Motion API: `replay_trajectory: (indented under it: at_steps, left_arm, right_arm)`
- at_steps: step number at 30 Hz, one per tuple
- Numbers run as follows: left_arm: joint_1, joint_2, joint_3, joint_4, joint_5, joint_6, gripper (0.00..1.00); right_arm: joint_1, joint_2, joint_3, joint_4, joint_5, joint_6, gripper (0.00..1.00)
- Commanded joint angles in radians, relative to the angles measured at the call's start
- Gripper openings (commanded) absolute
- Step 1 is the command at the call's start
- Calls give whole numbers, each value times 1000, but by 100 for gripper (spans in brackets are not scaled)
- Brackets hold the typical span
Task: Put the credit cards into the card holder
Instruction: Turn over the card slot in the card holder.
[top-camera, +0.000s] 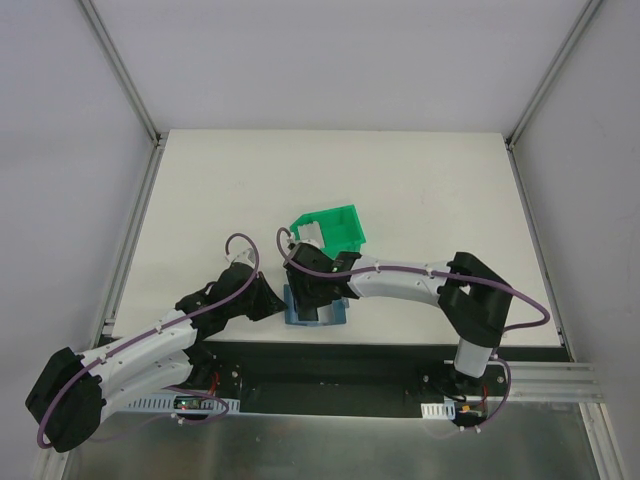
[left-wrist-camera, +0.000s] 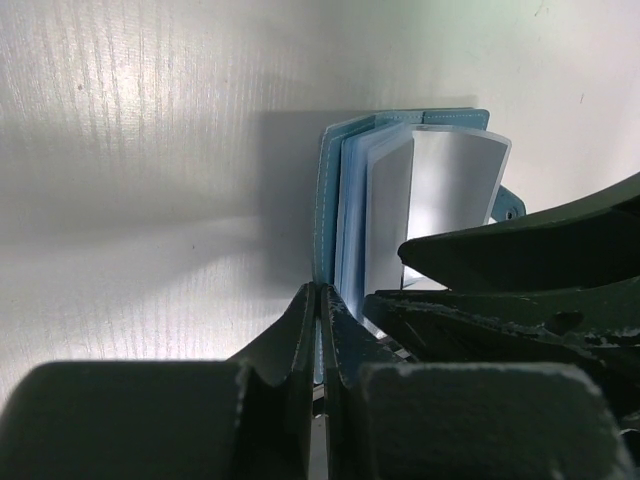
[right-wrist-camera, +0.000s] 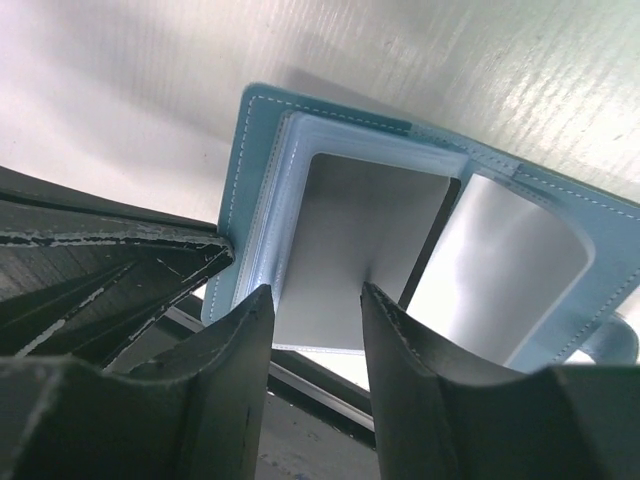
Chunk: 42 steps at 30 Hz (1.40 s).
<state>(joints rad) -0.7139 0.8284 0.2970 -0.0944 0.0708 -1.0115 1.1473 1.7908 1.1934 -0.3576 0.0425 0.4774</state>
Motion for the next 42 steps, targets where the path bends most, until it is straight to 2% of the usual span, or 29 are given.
replay_trajectory:
  at_steps: [1,10,20,26,42]
  left_arm:
    - [-6,-15,10,5,6,-7,0]
    - [-6,-18,1,5,-3,-7,0]
    - [-4,-31,-6,5,-6,-6,0]
    - [-4,-28,-6,5,-6,-2,0]
    - [-4,-29,-2,5,-3,1,0]
  right_arm:
    - [15,-13,55,-92,77,-23,41]
    - [25,-34,68,-161,137,-31,37]
    - [22,-106,29,-158,162,-20,34]
    - [15,-96,14,-51,71,-10,49]
    - [3,5,49,-7,0,-5,54]
